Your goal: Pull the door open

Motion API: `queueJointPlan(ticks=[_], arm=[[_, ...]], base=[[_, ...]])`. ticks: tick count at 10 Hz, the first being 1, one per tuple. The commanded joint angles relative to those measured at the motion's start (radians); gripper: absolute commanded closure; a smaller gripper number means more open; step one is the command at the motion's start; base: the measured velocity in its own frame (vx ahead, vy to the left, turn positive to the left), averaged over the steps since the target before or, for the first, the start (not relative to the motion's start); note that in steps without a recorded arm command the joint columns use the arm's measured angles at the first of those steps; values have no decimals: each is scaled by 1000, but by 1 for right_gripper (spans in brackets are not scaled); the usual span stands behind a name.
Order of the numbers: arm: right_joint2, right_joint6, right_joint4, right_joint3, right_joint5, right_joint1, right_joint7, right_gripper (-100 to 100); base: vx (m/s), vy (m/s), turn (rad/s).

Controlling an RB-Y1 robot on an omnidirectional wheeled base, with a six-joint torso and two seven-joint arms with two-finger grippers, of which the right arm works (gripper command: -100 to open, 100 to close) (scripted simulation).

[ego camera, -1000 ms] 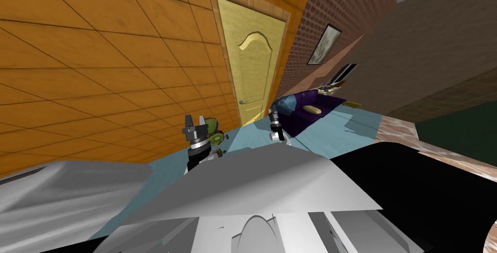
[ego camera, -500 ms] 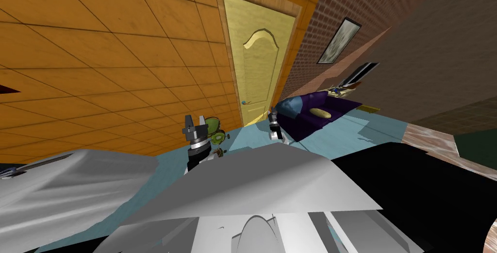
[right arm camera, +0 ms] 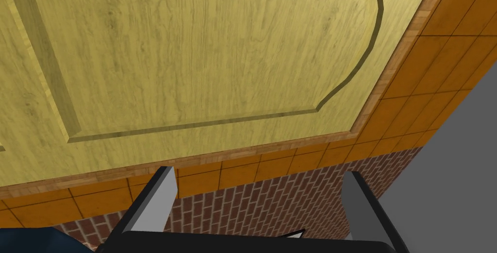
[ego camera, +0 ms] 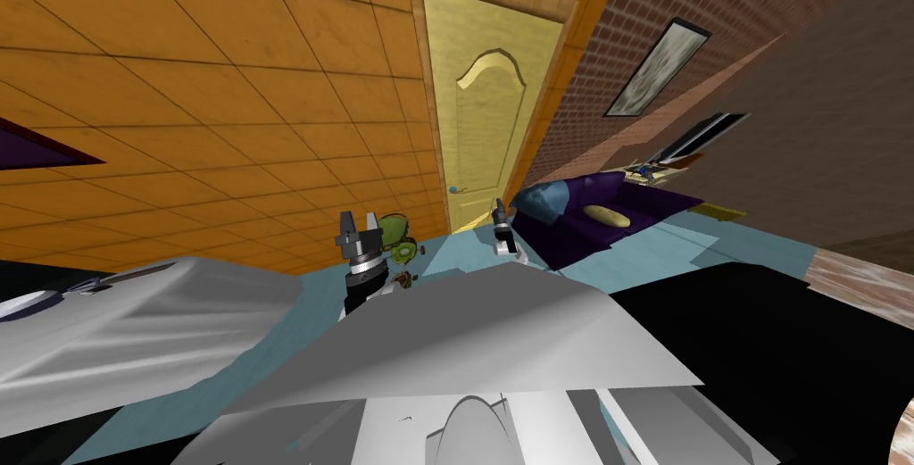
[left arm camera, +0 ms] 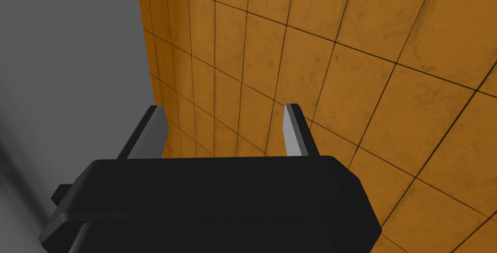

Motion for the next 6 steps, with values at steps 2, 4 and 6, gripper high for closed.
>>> queueJointPlan(ticks=[2,4,6], arm=[[-1,-9,66,-9,-7,-35,16,-100],[-3,-12,124,-16,-13,-57,24,-100],[-5,-16,158,-22,-18,-78,33,-100]], base=[[39,-37,90],[37,-29,102],[37,-28,107]])
